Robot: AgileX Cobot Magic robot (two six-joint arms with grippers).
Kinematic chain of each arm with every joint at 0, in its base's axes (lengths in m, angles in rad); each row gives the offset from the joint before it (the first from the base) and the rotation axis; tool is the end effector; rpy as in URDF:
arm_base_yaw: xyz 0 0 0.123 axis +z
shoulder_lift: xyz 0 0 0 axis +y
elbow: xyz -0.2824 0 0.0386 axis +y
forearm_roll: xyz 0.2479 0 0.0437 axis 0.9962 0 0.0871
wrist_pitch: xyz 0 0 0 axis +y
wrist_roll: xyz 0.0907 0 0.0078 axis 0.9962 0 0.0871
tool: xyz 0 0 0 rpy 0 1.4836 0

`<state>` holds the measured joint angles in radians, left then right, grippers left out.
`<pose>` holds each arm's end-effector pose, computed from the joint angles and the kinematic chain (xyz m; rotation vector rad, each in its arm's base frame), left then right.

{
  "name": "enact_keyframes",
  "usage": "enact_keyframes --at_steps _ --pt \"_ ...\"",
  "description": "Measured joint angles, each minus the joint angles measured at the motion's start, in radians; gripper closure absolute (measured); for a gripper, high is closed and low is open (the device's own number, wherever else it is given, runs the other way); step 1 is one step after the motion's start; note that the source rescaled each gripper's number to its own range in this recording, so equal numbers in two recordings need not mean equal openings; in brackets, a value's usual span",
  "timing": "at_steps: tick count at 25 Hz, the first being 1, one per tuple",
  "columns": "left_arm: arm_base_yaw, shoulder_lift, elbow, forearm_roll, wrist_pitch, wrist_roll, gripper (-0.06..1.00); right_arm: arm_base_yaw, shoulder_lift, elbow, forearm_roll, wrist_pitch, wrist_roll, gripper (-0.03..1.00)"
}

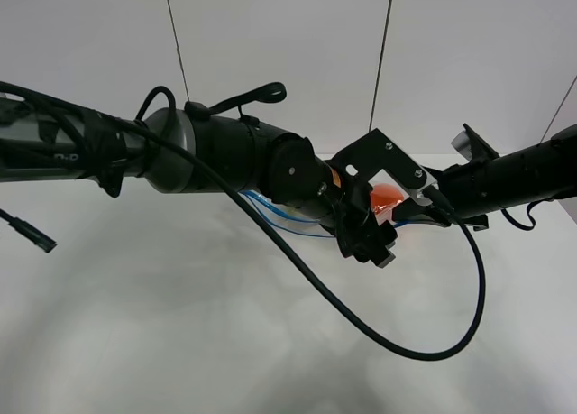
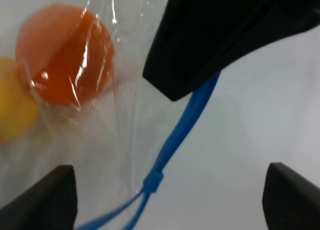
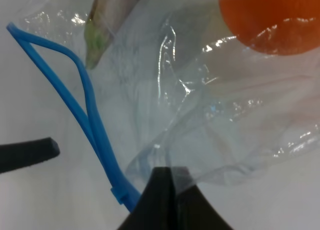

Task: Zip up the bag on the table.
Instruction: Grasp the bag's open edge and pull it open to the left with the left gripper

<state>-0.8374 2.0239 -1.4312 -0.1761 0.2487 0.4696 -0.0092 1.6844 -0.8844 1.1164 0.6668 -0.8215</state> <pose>0.3015 -0.3405 0.1957 1.2788 1.9626 -0.3197 0.3127 0.0478 0.1864 0.0506 2.5615 0.8346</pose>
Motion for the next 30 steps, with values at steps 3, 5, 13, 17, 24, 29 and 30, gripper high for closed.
enact_keyframes --at_steps 3,5,13,17,24,29,30 --pt "0.000 0.012 -0.005 0.000 -0.004 0.050 -0.04 0.000 0.000 0.000 0.000 0.000 0.000 0.97" --pt "0.000 0.026 -0.006 -0.001 -0.008 0.058 -0.02 0.000 0.000 0.000 -0.001 0.001 0.000 0.97" --pt "0.000 0.069 -0.008 -0.001 -0.025 0.065 -0.01 0.000 0.000 0.000 -0.002 0.001 0.000 0.97" --pt "0.000 0.081 -0.008 -0.001 -0.029 0.065 -0.01 0.000 0.000 0.000 -0.002 0.001 0.000 0.97" --pt "0.000 0.081 -0.009 -0.001 -0.067 0.083 0.09 0.000 0.000 0.000 -0.002 0.001 0.000 0.97" --pt "0.000 0.081 -0.009 -0.001 -0.080 0.122 0.11 0.000 0.000 0.000 -0.002 0.001 0.000 0.97" --pt "0.000 0.081 -0.009 -0.001 -0.081 0.130 0.11 0.000 0.000 0.000 -0.001 0.001 0.000 0.97"
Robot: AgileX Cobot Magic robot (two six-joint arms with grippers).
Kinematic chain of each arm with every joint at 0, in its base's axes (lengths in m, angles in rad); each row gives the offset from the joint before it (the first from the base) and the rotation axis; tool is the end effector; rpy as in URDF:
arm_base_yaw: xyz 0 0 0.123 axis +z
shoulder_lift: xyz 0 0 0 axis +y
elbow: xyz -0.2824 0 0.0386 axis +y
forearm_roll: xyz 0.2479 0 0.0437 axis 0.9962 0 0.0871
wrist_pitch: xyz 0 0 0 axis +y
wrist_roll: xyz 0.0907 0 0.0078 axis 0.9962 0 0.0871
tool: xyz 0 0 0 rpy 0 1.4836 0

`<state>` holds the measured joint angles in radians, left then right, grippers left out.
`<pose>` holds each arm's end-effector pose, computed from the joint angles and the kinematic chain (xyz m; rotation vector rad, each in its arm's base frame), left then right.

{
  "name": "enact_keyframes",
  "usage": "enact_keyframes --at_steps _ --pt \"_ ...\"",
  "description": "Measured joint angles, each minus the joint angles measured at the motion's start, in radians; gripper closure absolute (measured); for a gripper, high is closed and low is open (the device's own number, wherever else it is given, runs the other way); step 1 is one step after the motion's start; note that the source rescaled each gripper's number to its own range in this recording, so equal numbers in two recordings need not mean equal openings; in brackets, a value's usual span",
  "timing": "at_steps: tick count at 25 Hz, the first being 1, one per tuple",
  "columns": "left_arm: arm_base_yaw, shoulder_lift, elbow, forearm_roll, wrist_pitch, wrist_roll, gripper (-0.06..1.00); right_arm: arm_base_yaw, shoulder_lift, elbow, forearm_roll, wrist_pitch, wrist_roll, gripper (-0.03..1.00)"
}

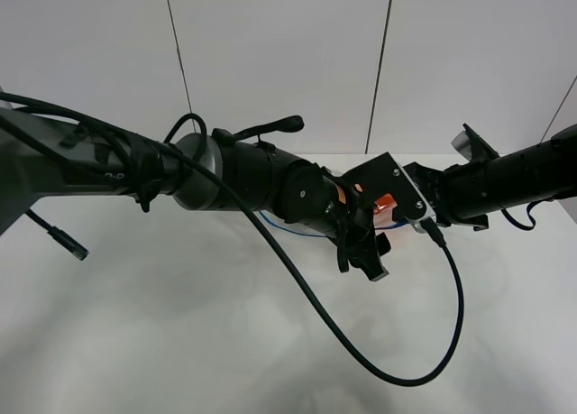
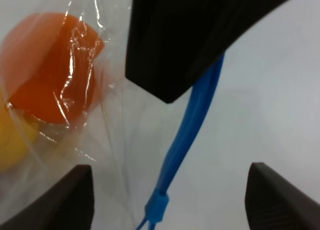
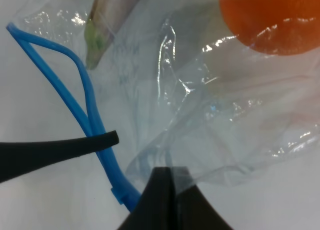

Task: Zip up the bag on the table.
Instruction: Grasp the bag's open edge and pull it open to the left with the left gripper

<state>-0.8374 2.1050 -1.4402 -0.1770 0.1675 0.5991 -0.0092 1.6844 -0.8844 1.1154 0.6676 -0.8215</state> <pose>0.3100 -0.3480 0.1662 1.3839 1.8688 -0.2429 0.3127 0.0478 0.1863 0.0491 2.5622 0.8348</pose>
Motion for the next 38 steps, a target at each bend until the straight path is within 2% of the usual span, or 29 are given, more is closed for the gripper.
enact_keyframes --at_steps 11,21,28,36,38 --pt "0.000 0.002 0.000 0.000 -0.003 0.065 0.11 0.000 0.000 0.000 0.000 0.000 0.000 0.97" --pt "0.000 0.022 0.000 0.000 -0.004 0.077 0.12 0.000 0.000 0.000 0.001 0.000 0.000 0.97" --pt "0.000 0.022 0.000 0.008 -0.004 0.077 0.37 0.000 0.000 0.000 0.001 0.000 0.000 0.97" --pt "0.000 0.022 0.000 0.054 -0.006 0.081 0.83 0.000 0.000 0.000 -0.002 0.000 0.000 0.97" --pt "0.000 0.022 0.000 0.055 -0.007 0.081 0.91 0.000 0.000 0.000 -0.003 0.000 0.000 0.97"
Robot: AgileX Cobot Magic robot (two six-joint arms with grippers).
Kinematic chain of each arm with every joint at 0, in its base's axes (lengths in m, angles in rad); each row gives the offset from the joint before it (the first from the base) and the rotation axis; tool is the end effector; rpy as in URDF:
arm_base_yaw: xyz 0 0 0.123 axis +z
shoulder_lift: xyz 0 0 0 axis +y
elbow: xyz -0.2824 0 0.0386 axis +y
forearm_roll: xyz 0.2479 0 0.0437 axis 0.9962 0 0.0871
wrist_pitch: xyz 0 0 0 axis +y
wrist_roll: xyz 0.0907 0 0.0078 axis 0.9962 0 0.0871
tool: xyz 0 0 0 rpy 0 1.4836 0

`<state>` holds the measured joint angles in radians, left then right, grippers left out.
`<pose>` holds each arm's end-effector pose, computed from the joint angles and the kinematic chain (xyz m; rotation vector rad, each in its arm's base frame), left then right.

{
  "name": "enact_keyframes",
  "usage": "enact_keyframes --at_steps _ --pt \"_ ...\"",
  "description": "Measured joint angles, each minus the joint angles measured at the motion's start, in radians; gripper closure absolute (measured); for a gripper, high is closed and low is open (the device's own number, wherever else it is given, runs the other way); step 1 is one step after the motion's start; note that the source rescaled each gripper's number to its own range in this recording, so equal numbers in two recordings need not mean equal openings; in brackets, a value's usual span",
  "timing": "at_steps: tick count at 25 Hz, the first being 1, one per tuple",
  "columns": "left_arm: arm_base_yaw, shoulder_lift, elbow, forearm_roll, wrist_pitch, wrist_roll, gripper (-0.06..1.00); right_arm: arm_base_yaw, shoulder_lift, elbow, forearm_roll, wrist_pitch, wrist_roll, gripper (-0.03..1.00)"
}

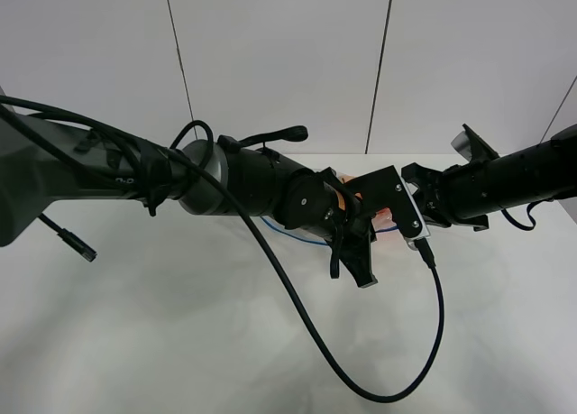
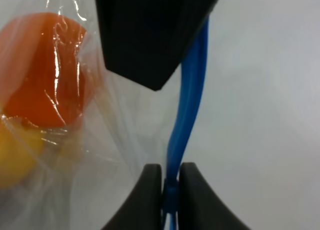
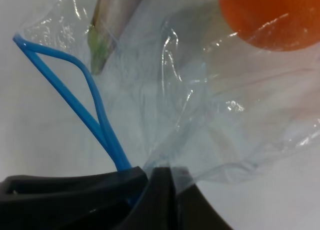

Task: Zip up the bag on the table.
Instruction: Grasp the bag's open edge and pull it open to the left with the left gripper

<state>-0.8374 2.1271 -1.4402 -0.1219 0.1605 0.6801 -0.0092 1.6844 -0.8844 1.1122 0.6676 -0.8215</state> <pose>0.3114 -0.3483 0.1563 1.5093 1.7819 -0.1613 0.3126 0.0478 0.1862 0.0457 2.5637 0.8324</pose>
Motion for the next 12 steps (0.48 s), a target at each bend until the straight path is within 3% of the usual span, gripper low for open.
enact_keyframes --at_steps 12 --pt "0.000 0.000 0.000 0.001 0.006 0.002 0.94 0.000 0.000 0.000 -0.017 -0.001 0.000 0.97"
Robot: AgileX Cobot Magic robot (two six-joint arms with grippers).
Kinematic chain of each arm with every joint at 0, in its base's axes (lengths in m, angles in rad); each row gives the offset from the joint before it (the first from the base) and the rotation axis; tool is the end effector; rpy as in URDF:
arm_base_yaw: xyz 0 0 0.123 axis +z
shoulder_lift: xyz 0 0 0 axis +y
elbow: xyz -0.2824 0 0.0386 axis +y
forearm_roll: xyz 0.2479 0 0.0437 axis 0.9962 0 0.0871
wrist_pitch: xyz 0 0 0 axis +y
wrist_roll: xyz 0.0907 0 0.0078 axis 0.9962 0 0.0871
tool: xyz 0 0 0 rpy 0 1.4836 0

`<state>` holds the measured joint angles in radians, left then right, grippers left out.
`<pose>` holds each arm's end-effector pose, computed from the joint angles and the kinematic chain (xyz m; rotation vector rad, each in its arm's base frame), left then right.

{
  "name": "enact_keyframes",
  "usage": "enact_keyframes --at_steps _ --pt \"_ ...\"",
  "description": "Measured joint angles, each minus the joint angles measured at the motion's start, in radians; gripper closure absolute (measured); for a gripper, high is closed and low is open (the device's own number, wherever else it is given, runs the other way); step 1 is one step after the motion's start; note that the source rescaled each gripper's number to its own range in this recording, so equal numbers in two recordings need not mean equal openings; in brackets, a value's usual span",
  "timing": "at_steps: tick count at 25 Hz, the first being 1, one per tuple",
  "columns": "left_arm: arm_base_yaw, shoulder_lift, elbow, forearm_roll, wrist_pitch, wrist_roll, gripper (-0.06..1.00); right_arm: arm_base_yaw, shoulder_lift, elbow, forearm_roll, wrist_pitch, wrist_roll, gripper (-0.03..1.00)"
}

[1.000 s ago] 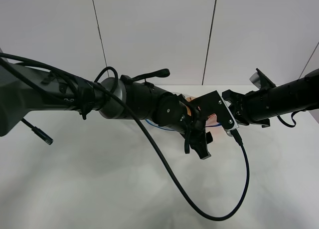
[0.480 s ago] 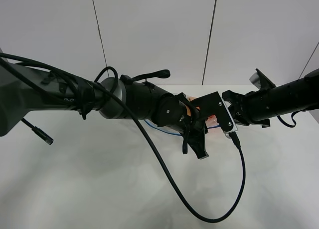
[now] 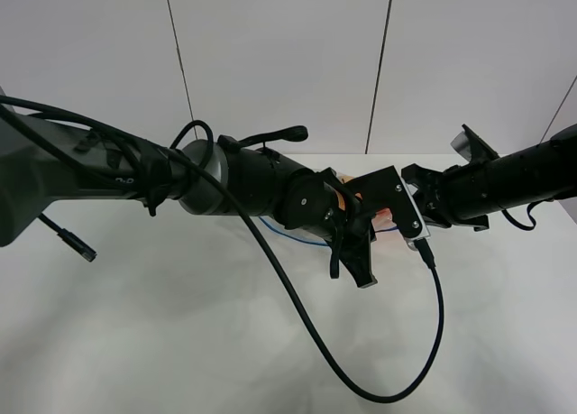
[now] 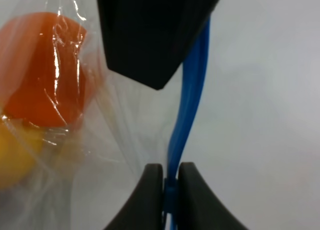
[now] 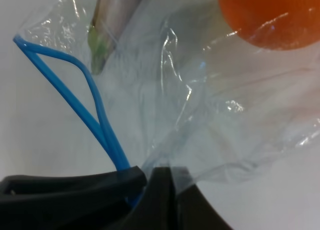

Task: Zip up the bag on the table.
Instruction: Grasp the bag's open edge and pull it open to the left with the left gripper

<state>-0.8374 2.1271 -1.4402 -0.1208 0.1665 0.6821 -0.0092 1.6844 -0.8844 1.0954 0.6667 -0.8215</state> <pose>0.3112 -0.3481 0.1559 1.5161 1.7839 -0.1596 0.3121 0.0473 0.1856 0.0282 2.5711 0.8192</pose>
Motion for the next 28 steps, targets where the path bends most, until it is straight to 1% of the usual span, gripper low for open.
enact_keyframes --at_steps 13,15,20,23,28 --pt "0.008 0.000 0.000 0.006 0.029 0.017 0.94 0.000 0.000 0.000 -0.012 0.000 0.000 0.97" --pt "0.023 0.000 0.000 0.008 0.045 0.017 0.94 -0.001 0.000 0.000 -0.012 -0.002 0.000 0.97" --pt "0.079 0.000 -0.005 0.008 0.086 0.018 0.94 -0.044 -0.001 0.000 -0.003 0.006 0.000 0.97" --pt "0.113 0.000 -0.006 0.010 0.097 0.019 0.94 -0.052 -0.003 0.000 -0.001 0.010 0.001 0.97" --pt "0.153 0.000 -0.007 0.071 0.133 0.020 0.94 -0.055 -0.004 0.000 0.002 0.012 0.001 0.97"
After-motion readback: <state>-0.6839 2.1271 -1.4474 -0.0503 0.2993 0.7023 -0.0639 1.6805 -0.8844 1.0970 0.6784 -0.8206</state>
